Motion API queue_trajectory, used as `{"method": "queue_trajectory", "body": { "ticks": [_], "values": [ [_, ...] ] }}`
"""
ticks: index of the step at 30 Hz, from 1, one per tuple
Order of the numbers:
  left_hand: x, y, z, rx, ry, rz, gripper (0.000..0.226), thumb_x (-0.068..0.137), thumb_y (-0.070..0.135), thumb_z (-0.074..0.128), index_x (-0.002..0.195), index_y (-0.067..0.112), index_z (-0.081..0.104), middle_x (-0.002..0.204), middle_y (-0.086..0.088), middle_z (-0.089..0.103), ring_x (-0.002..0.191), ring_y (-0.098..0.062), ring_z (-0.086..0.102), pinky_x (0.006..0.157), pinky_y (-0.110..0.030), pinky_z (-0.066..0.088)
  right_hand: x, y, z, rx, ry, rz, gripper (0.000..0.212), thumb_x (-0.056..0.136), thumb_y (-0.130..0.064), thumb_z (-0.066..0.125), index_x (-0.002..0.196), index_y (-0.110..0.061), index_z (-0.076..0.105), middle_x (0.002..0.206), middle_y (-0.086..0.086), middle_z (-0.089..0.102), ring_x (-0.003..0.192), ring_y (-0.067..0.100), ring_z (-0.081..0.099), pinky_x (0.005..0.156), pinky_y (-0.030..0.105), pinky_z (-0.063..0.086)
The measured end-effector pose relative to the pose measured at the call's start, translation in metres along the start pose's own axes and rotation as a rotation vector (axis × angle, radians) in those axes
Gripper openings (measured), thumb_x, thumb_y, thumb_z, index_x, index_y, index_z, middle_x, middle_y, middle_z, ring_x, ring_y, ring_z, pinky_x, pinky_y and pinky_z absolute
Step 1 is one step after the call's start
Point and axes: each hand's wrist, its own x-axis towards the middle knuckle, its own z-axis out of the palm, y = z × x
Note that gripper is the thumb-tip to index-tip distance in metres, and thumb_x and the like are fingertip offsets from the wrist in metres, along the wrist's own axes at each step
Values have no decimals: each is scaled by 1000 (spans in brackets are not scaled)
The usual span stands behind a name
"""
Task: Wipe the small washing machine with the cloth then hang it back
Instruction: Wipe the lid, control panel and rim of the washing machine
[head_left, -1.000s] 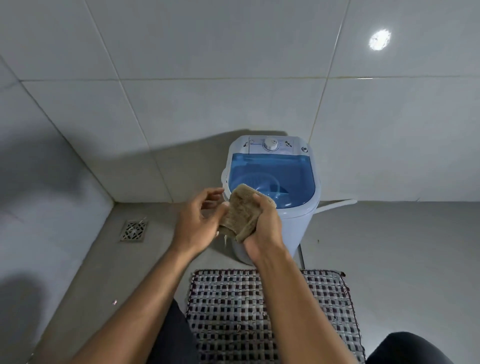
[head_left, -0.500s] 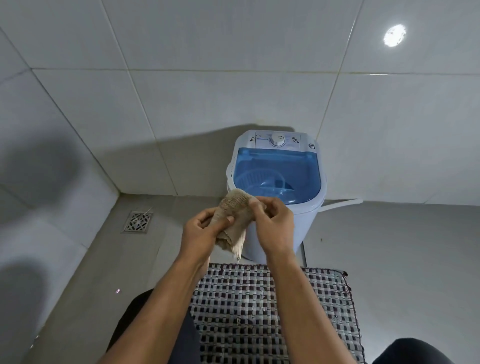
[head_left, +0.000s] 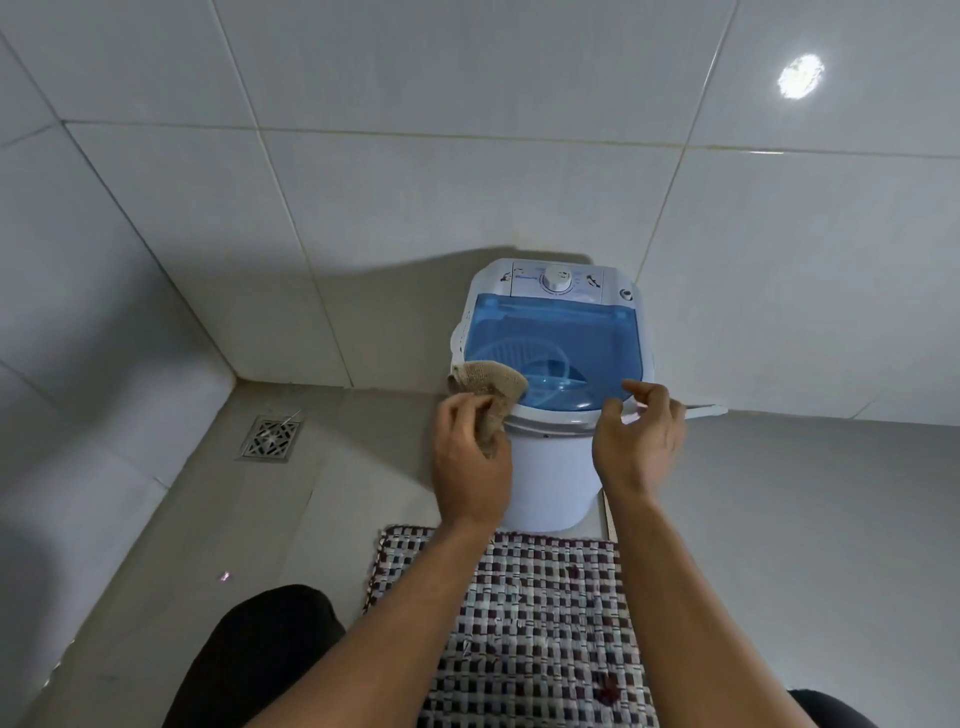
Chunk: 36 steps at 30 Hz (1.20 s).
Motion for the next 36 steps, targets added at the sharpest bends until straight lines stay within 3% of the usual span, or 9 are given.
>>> {"method": "queue_trajectory", "body": {
  "ticks": [2, 5, 8, 10, 14, 20, 28, 33, 36],
  "values": [
    [-12, -1, 4, 36, -90, 13, 60, 91, 12, 66, 148, 20, 51, 154, 2, 42, 134, -7, 44, 107, -25, 46, 13, 5, 5, -90, -27, -62, 37, 93, -17, 57, 130, -18, 56, 137, 9, 51, 129, 28, 47, 104, 35, 37],
    [-23, -4, 9, 90, -267, 26, 77, 100, 27, 56, 163, 31, 12, 173, 8, -7, 152, -4, 14, 104, -18, 42, 36, 14, 12, -208, -203, -136, 51, 103, -24, 45, 153, -18, 38, 164, 8, 30, 152, 28, 26, 124, 44, 26],
    [-21, -5, 10, 102, -362, 34, 80, 103, 34, 47, 162, 32, -7, 166, 16, -30, 159, -14, -6, 111, -38, 48, 48, 27, 16, -310, -365, -183, 57, 109, -35, 30, 162, -16, 20, 173, 5, 8, 160, 23, -1, 129, 40, 2],
    [-16, -4, 10, 109, -396, 2, 79, 104, 35, 43, 161, 32, -11, 164, 19, -34, 158, -11, -15, 121, -47, 37, 48, 37, 15, -353, -393, -243, 60, 110, -37, 26, 163, -14, 13, 173, 6, 1, 159, 22, -9, 128, 35, -7],
    [-5, 0, 9, 126, -408, 8, 78, 102, 40, 35, 161, 25, -13, 165, 9, -35, 156, -11, -23, 129, -36, 9, 47, 53, 10, -468, -363, -433, 64, 109, -40, 22, 163, -9, 5, 171, 11, -6, 158, 26, -14, 126, 34, -10],
    [32, -3, 3, 184, -507, -98, 73, 105, 44, 30, 161, 27, -15, 166, 6, -34, 160, -18, -1, 123, -44, 32, 44, 53, 10, -485, -386, -442, 66, 109, -45, 20, 162, -11, -1, 171, 5, -12, 157, 21, -21, 126, 33, -11],
    [84, -8, -1, 235, -584, -131, 69, 103, 43, 28, 163, 28, -3, 172, 5, -15, 159, -14, 2, 124, -49, 26, 42, 50, 9, -501, -382, -436, 69, 105, -48, 14, 162, -13, -2, 170, 4, -14, 156, 18, -22, 124, 30, -14],
    [128, -7, 3, 276, -624, -63, 62, 105, 32, 28, 164, 21, 9, 173, 3, 1, 159, -14, 5, 127, -38, 13, 41, 51, 11, -507, -367, -444, 69, 105, -49, 11, 162, -13, -3, 171, 5, -14, 156, 17, -24, 124, 30, -14],
    [147, -6, 10, 333, -662, -30, 59, 107, 32, 24, 164, 21, 9, 173, 1, 3, 159, -18, 9, 127, -38, 14, 40, 52, 12, -512, -349, -450, 69, 105, -48, 10, 162, -12, -1, 171, 5, -13, 156, 17, -23, 125, 29, -14]
  ]
}}
